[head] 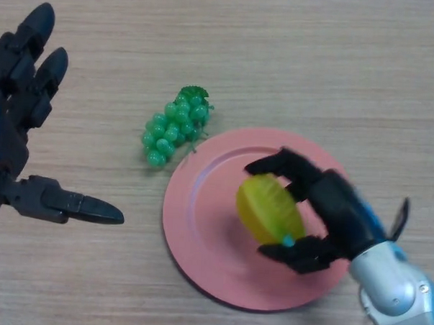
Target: Pick up the yellow starfruit and place it on the plate
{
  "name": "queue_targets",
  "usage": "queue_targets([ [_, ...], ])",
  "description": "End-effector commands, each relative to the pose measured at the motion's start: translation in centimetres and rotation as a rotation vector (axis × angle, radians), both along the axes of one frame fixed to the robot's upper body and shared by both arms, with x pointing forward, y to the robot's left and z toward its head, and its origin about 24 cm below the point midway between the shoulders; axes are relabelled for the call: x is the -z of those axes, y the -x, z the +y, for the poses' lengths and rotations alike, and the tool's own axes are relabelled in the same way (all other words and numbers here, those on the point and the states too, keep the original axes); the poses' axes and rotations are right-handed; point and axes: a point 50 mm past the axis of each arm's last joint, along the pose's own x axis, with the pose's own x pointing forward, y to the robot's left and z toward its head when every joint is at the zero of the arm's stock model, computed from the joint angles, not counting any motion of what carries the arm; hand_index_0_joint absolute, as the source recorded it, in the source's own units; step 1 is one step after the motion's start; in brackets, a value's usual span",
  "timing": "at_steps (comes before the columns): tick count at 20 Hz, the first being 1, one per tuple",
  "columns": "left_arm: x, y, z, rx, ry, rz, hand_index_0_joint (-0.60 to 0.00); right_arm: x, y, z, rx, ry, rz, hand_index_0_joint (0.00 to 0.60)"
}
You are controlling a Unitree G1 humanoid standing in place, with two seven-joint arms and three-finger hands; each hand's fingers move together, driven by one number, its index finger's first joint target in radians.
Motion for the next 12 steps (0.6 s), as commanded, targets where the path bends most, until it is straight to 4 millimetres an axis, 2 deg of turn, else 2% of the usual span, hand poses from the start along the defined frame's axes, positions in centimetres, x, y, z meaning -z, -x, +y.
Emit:
queue_targets([
  [1, -3.2, 1.2, 0.6, -0.025, -0.044, -0.196, 0.000, -3.4, -0.4, 0.0, 0.007, -0.051, -0.240, 0.600],
  [2, -3.1, 1.1, 0.4, -0.021, -0.044, -0.192, 0.000, -3.4, -0.4, 0.1, 0.004, -0.052, -0.241, 0.550],
  [3, -3.1, 1.1, 0.4, -0.020, -0.044, -0.191, 0.000, -3.3, -0.4, 0.1, 0.003, -0.052, -0.239, 0.450],
  [4, -3.1, 1.0, 0.2, -0.015, -0.045, -0.188, 0.000, -3.3, -0.4, 0.1, 0.006, -0.064, -0.233, 0.300],
  [5, -3.1, 1.0, 0.1, -0.011, -0.046, -0.187, 0.000, -3.4, -0.4, 0.1, 0.010, -0.072, -0.231, 0.200],
  [6, -3.1, 1.1, -0.2, 0.000, -0.047, -0.188, 0.000, -3.8, -0.5, -0.2, 0.036, -0.085, -0.258, 0.057],
  [7, -3.1, 1.1, -0.3, 0.006, -0.047, -0.190, 0.000, -4.2, -0.5, -0.4, 0.053, -0.094, -0.278, 0.000],
  [12, -3.7, 1.0, -0.4, 0.025, -0.033, -0.201, 0.000, -6.8, -0.6, -1.3, 0.076, -0.211, -0.307, 0.000],
])
